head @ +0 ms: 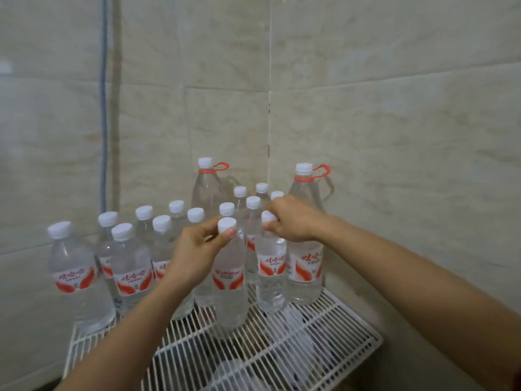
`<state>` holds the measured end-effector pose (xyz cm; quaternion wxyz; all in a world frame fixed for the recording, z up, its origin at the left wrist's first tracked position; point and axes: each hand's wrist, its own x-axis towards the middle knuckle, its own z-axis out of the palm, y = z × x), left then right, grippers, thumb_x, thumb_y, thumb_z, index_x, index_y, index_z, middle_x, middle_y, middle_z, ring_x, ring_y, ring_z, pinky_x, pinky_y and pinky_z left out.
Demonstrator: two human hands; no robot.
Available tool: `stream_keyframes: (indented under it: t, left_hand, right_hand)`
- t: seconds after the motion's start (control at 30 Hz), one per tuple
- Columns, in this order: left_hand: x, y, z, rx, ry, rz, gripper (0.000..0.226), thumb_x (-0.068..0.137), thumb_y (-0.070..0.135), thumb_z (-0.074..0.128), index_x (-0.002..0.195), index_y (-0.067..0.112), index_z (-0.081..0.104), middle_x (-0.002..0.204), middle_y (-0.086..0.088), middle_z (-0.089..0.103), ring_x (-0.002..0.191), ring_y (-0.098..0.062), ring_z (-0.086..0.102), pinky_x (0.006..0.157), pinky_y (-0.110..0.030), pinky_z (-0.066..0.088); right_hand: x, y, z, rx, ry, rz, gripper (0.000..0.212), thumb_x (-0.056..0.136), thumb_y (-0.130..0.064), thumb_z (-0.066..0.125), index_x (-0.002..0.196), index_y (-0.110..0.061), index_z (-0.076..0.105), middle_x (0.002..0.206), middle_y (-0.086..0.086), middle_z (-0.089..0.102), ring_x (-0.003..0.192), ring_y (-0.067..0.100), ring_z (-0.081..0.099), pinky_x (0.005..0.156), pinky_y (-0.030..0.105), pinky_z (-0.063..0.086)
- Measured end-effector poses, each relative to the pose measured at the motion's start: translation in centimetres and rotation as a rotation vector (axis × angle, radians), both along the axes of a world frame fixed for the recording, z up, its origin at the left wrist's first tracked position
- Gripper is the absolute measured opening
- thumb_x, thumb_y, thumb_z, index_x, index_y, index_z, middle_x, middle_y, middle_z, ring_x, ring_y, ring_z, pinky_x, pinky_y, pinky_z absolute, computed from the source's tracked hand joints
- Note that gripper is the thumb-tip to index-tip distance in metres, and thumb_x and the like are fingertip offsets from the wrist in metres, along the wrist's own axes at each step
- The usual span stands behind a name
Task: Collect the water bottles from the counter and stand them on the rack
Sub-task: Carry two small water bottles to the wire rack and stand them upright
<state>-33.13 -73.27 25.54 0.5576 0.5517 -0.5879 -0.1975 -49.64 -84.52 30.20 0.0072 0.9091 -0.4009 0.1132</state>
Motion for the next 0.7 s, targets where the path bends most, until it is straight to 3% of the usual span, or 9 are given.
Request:
stream_keyframes:
  t: [0.07, 0.13, 0.23, 0.33, 0.43, 0.5, 0.57, 0.63, 0.7]
  left_hand:
    - [0.3, -0.5, 0.1, 0.063, -0.087, -0.033, 0.019, 0.092, 0.026, 0.057, 0.101, 0.041, 0.062, 0.085, 0.032, 0.068, 0.084, 0.016, 0.06, 0.063, -0.011, 0.046]
    - [0.8, -0.9, 0.3, 0.127, -0.157, -0.034, 0.016, 0.092, 0.03, 0.056, 0.097, 0.043, 0.062, 0.093, 0.023, 0.068, 0.087, 0.007, 0.062, 0.067, -0.022, 0.052]
    - [0.9, -1.7, 0.8, 0.157, -0.266, 0.048, 0.013, 0.089, 0.041, 0.059, 0.095, 0.034, 0.068, 0.085, 0.011, 0.071, 0.078, -0.009, 0.067, 0.068, -0.037, 0.057]
    - [0.2, -2.3, 0.8, 0.078, -0.43, 0.199, 0.033, 0.083, 0.046, 0.064, 0.078, 0.014, 0.068, 0.056, 0.004, 0.057, 0.05, -0.008, 0.051, 0.047, -0.026, 0.041]
    - [-0.2, -2.5, 1.3, 0.08, -0.498, 0.249, 0.04, 0.082, 0.039, 0.068, 0.063, 0.005, 0.057, 0.048, 0.003, 0.042, 0.045, -0.009, 0.039, 0.046, -0.023, 0.029]
    - [-0.2, -2.4, 1.9, 0.109, -0.523, 0.219, 0.028, 0.082, 0.032, 0.071, 0.07, 0.008, 0.062, 0.057, -0.006, 0.056, 0.054, -0.017, 0.052, 0.052, -0.029, 0.04]
    - [0.2, -2.1, 2.4, 0.147, -0.509, 0.155, 0.013, 0.083, 0.022, 0.071, 0.091, 0.012, 0.07, 0.08, -0.008, 0.07, 0.077, -0.023, 0.065, 0.074, -0.037, 0.052]
    - [0.9, -1.6, 3.1, 0.221, -0.479, 0.033, 0.028, 0.085, 0.012, 0.067, 0.112, 0.018, 0.067, 0.101, 0.003, 0.07, 0.095, -0.011, 0.065, 0.091, -0.034, 0.052]
    - [1.5, -1.3, 3.7, 0.297, -0.5, -0.071, 0.037, 0.089, 0.007, 0.061, 0.122, 0.025, 0.062, 0.117, 0.009, 0.065, 0.109, -0.005, 0.059, 0.099, -0.029, 0.047]
  right_hand:
    - [-0.1, -0.5, 0.0, 0.002, -0.004, 0.007, 0.035, 0.09, -0.031, 0.056, 0.063, -0.025, 0.035, 0.073, -0.003, 0.036, 0.07, 0.022, 0.047, 0.055, 0.032, 0.031]
    - [0.2, -0.7, -0.1, 0.0, 0.004, -0.003, 0.036, 0.089, -0.034, 0.058, 0.063, -0.024, 0.036, 0.073, -0.002, 0.038, 0.07, 0.021, 0.046, 0.054, 0.031, 0.031]
    - [0.6, -1.0, 0.0, 0.025, -0.023, 0.001, 0.036, 0.087, -0.033, 0.062, 0.061, -0.022, 0.038, 0.069, -0.001, 0.044, 0.07, 0.022, 0.048, 0.058, 0.031, 0.037]
    - [0.4, -1.1, 0.3, 0.08, -0.065, -0.005, 0.034, 0.085, -0.028, 0.065, 0.06, -0.017, 0.044, 0.065, 0.001, 0.051, 0.066, 0.023, 0.054, 0.057, 0.033, 0.041]
    - [0.0, -0.9, 0.5, 0.109, -0.073, -0.022, 0.025, 0.086, -0.028, 0.065, 0.07, -0.011, 0.056, 0.075, 0.01, 0.066, 0.066, 0.026, 0.066, 0.061, 0.037, 0.053]
    - [-0.1, -0.8, 0.5, 0.122, -0.073, -0.021, 0.023, 0.087, -0.028, 0.064, 0.075, -0.009, 0.06, 0.077, 0.014, 0.069, 0.066, 0.027, 0.069, 0.062, 0.036, 0.054]
    - [-0.1, -0.8, 0.5, 0.132, -0.074, -0.015, 0.022, 0.087, -0.027, 0.064, 0.076, -0.009, 0.061, 0.078, 0.015, 0.07, 0.067, 0.027, 0.07, 0.063, 0.036, 0.055]
    - [0.0, -0.8, 0.5, 0.139, -0.069, -0.012, 0.022, 0.088, -0.027, 0.064, 0.075, -0.01, 0.06, 0.078, 0.015, 0.071, 0.068, 0.027, 0.07, 0.062, 0.035, 0.054]
    - [0.1, -0.7, 0.5, 0.132, -0.058, -0.015, 0.023, 0.089, -0.028, 0.064, 0.075, -0.01, 0.06, 0.078, 0.015, 0.071, 0.066, 0.026, 0.071, 0.061, 0.033, 0.054]
